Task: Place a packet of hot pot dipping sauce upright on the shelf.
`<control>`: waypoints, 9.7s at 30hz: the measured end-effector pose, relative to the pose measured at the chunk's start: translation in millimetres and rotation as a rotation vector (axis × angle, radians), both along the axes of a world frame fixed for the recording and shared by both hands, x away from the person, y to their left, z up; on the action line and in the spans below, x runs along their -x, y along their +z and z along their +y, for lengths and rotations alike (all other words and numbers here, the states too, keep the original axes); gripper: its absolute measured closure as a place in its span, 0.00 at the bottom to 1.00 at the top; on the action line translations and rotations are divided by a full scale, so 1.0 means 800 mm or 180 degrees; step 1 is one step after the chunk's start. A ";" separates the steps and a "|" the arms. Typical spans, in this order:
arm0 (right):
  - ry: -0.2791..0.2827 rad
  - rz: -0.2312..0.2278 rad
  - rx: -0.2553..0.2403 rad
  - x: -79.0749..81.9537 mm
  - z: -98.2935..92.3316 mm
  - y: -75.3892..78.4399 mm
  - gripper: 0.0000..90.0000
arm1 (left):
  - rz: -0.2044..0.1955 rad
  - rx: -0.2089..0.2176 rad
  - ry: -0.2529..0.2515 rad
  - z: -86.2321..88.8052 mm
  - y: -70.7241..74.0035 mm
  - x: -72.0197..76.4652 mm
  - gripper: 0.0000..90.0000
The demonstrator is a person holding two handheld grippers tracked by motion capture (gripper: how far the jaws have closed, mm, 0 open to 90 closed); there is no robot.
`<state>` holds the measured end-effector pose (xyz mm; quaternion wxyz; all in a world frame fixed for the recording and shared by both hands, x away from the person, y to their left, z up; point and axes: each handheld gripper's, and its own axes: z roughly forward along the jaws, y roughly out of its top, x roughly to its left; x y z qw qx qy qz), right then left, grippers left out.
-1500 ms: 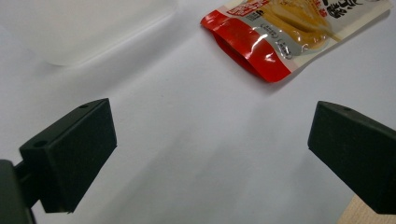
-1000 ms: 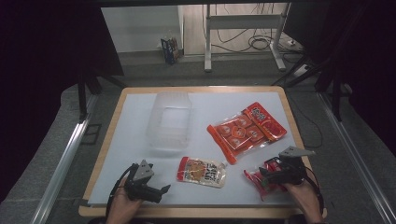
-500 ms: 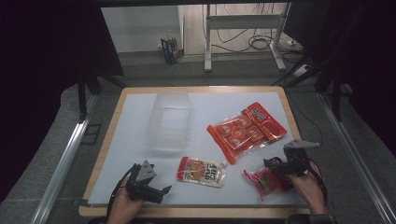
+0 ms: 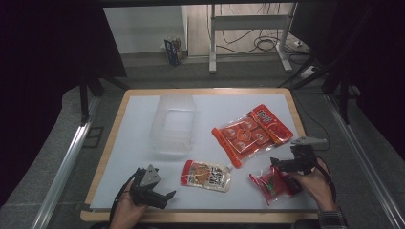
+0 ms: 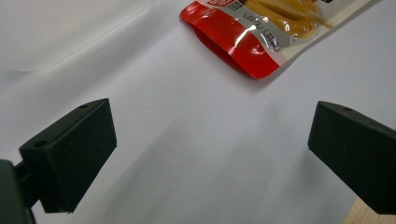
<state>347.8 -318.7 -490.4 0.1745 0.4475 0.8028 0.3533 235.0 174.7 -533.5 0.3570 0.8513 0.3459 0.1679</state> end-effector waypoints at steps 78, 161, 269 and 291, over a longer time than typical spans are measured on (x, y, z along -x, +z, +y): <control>0.0349 0.0383 0.0118 -0.188 0.024 -0.004 0.61 | 0.0018 -0.0356 -0.0165 -0.017 -0.011 0.001 0.02; 0.1230 -0.0151 -0.0529 -0.092 0.180 0.204 0.99 | -0.0096 -0.0420 -0.0194 -0.020 -0.007 0.005 0.02; 0.0544 -0.0247 -0.0268 -0.209 0.376 0.128 0.90 | -0.0118 -0.0351 -0.0234 -0.019 -0.004 0.007 0.01; 0.1049 -0.0335 -0.0012 -0.203 0.360 0.132 0.02 | -0.0107 -0.0375 -0.0235 -0.021 -0.005 0.007 0.01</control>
